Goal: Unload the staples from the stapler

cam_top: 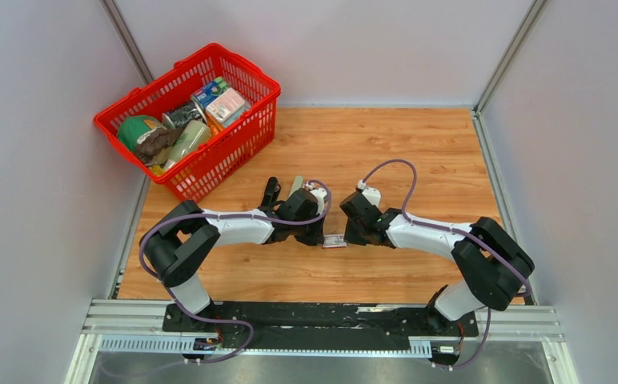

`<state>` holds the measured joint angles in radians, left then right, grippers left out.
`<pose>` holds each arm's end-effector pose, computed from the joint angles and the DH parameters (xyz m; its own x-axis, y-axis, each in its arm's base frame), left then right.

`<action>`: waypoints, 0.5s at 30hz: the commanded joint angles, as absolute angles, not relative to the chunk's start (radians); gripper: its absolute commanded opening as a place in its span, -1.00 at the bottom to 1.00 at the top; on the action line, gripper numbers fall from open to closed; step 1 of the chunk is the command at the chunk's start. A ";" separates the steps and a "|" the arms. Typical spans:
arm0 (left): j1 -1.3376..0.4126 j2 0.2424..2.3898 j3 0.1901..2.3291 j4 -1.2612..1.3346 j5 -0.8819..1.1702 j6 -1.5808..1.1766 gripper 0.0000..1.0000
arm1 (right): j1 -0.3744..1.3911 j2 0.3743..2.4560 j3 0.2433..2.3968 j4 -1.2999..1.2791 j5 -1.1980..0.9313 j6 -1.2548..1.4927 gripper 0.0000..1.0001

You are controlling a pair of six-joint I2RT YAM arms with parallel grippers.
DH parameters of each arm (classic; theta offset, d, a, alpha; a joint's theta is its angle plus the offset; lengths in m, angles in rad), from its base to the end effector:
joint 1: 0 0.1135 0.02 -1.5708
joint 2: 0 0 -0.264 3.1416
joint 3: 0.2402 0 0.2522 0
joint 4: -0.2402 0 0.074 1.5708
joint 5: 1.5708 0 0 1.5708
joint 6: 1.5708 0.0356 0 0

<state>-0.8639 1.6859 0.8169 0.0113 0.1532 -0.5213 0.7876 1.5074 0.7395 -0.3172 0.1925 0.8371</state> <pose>0.2074 -0.2512 0.1448 -0.8325 0.2169 -0.5098 0.4633 0.7772 -0.4259 0.1968 0.1880 0.1536 -0.8876 0.1417 -0.4383 0.0399 0.9716 0.2334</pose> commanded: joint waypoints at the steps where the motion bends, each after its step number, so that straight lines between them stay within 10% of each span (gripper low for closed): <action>1: -0.879 1.718 0.787 -0.046 0.150 -0.514 -1.00 | 0.805 1.500 0.758 -0.337 0.181 0.825 -0.99; 15: -0.879 1.602 0.831 -0.184 0.003 -0.443 -0.40 | 0.785 1.370 0.811 -0.511 0.419 0.792 0.00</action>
<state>-0.8761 1.6497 0.8173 -0.0574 0.0761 -0.4931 0.7948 1.4403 0.7574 -0.4633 0.3191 0.8124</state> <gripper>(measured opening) 0.252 0.444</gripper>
